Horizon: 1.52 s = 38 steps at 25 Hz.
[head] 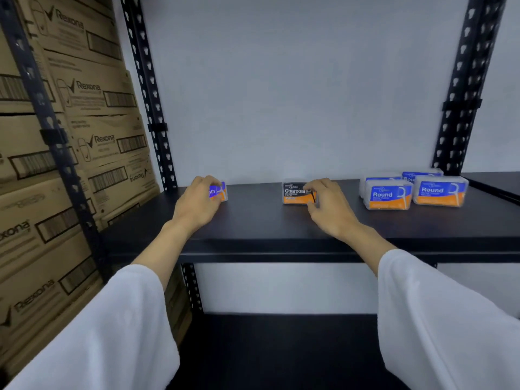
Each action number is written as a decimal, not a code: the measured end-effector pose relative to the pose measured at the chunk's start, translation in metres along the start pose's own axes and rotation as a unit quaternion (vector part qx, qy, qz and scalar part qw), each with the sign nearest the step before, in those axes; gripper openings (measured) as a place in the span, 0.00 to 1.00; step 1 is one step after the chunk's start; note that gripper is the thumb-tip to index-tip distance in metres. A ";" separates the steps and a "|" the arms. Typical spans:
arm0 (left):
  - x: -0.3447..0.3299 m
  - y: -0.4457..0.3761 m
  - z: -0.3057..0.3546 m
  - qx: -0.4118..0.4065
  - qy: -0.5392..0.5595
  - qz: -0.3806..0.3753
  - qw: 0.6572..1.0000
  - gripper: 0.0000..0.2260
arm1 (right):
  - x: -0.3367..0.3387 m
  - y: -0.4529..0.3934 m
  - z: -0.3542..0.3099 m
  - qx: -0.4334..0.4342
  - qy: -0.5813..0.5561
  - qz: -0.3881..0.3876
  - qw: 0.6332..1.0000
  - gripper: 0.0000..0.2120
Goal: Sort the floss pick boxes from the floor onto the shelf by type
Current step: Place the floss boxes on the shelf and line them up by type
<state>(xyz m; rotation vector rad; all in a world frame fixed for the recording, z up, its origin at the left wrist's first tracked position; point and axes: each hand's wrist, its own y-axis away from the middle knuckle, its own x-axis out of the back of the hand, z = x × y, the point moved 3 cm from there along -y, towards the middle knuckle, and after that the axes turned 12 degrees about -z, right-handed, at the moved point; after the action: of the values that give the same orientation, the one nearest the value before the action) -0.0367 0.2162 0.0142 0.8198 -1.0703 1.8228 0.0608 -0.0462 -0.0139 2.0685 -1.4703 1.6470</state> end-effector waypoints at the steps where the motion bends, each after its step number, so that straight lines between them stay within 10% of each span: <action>1: 0.001 0.014 0.013 -0.011 0.013 -0.001 1.000 0.10 | 0.005 0.012 -0.003 0.000 -0.006 0.010 1.000 0.17; 13: -0.121 0.180 0.089 -0.090 0.117 -0.072 0.986 0.06 | -0.004 0.183 0.002 -0.022 -0.093 0.033 0.995 0.12; 27: -0.435 0.333 -0.052 0.108 0.135 -0.365 0.915 0.11 | -0.282 0.427 0.159 -0.294 -0.124 -0.284 0.904 0.12; 38: -0.519 0.364 -0.077 0.081 -0.003 -0.445 0.892 0.36 | -0.365 0.479 0.210 -0.308 -0.080 -0.369 0.873 0.16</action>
<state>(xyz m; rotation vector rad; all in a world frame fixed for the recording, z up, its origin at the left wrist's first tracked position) -0.1506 0.0108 -0.5795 1.1683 -0.3994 1.1128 -0.1200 -0.2052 -0.6050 2.0047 -0.8602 0.6236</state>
